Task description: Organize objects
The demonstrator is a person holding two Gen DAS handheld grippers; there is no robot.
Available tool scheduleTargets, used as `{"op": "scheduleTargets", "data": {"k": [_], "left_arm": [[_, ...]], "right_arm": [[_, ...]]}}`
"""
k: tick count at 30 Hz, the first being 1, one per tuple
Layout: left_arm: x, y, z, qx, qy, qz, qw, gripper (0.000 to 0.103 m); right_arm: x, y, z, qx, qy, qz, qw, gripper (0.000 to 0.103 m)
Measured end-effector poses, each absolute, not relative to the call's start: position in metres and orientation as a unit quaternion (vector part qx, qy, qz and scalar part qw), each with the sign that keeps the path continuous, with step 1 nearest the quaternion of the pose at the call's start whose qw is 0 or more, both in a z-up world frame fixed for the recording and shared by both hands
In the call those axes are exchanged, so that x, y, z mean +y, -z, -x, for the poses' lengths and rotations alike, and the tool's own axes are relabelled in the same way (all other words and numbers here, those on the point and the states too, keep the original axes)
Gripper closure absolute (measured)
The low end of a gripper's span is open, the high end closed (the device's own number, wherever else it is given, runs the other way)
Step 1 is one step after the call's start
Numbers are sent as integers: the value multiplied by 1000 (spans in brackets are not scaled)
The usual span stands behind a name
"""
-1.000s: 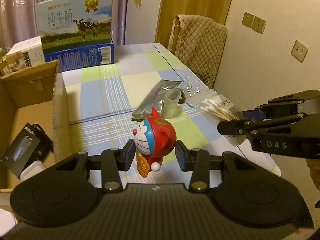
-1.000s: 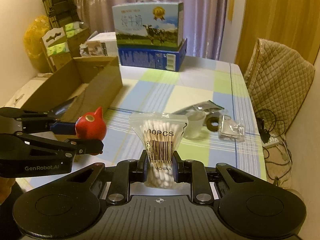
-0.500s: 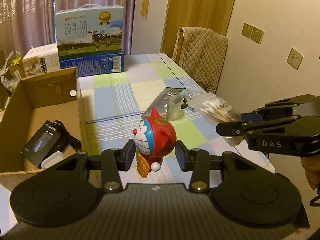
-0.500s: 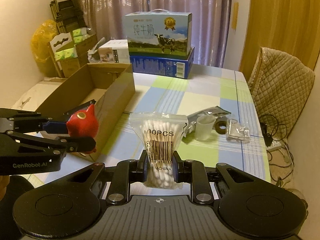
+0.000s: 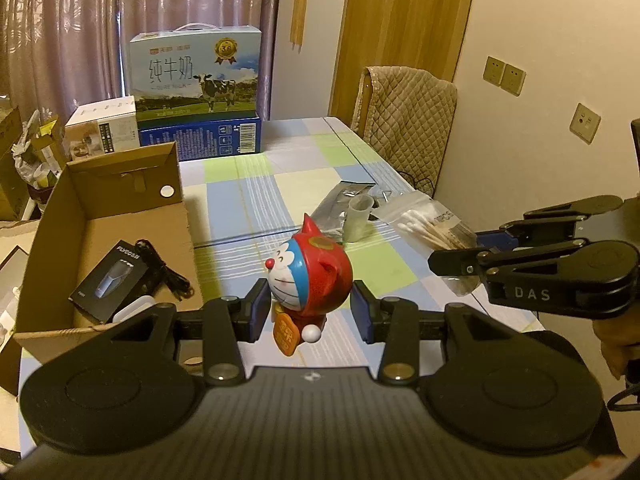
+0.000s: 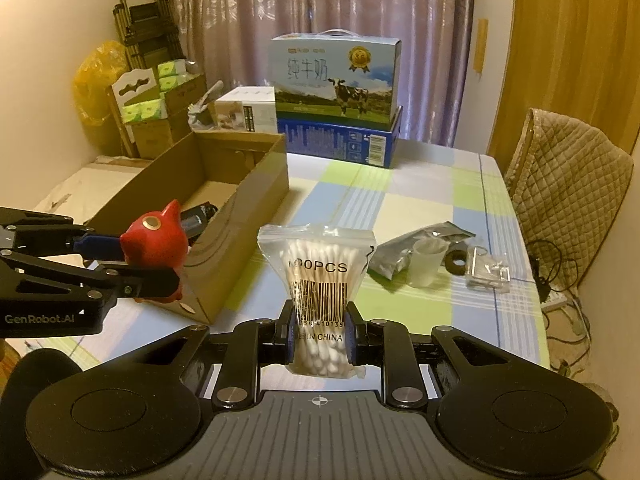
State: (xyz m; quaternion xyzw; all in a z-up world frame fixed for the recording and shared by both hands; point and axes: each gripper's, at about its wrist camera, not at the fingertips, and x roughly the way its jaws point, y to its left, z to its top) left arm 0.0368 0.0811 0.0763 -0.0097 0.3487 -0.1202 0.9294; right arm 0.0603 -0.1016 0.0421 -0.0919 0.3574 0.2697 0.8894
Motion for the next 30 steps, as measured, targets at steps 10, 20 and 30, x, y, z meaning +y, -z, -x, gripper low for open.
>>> {"op": "scheduleTargets", "data": {"k": [10, 20, 30], "left_arm": [[115, -91, -17, 339, 91, 19, 936, 65], [173, -104, -14, 339, 28, 20, 940, 65], [223, -102, -40, 349, -11, 17, 937, 65]], "right_arm": [[-70, -46, -52, 350, -308, 81, 881, 83], [0, -48, -59, 342, -362, 91, 862, 83], [51, -43, -85, 347, -379, 88, 853, 83]]}}
